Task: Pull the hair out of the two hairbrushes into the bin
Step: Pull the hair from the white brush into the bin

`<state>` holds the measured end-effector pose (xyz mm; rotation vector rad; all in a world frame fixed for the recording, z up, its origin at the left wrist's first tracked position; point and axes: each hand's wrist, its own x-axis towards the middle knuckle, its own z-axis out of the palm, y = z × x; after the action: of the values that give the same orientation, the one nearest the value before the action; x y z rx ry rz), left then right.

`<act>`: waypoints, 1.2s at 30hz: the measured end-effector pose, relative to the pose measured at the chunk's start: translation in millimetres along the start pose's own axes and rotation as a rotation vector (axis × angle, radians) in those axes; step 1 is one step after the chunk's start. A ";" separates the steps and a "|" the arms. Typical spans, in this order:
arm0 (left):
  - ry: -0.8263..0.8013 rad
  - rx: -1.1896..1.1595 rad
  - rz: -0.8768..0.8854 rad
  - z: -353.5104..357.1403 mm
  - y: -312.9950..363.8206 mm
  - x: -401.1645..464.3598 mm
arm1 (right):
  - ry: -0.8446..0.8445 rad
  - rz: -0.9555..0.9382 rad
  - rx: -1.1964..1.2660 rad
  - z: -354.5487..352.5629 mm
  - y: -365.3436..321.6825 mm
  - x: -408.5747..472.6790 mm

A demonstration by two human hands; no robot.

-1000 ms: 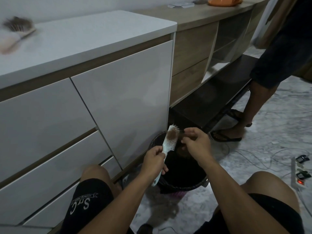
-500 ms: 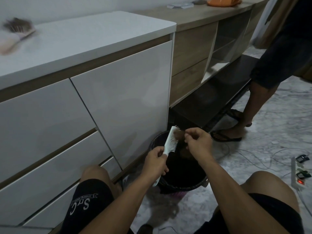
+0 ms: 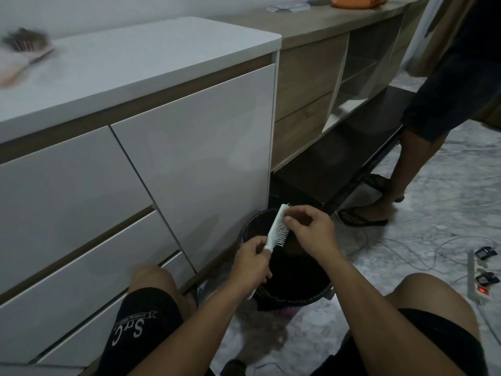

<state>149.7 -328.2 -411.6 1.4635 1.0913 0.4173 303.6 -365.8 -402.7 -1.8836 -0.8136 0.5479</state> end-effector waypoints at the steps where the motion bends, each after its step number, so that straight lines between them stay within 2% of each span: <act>1: 0.003 0.006 0.004 -0.8 -0.2 0.5 | -0.017 -0.002 -0.006 0.1 -0.6 -0.6; 16: 0.025 0.151 0.040 -8.0 -11.5 12.0 | -0.039 0.123 -0.281 -3.5 6.0 4.5; 22: -0.005 0.171 0.062 -7.0 -15.9 14.6 | -0.074 0.130 -0.137 1.9 8.1 4.3; 27: -0.018 0.206 0.070 -7.2 -20.4 15.2 | -0.055 0.124 -0.203 3.8 14.8 6.5; 32: 0.030 0.170 0.029 -15.3 -24.0 16.9 | 0.004 0.200 -0.324 2.0 26.2 6.7; 36: 0.046 0.099 -0.035 -18.0 -23.0 16.3 | -0.026 0.250 -0.382 6.7 32.4 3.4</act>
<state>135.0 -308.0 -433.9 1.5261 1.1868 0.3779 311.0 -369.0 -434.9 -2.3549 -0.7421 0.6019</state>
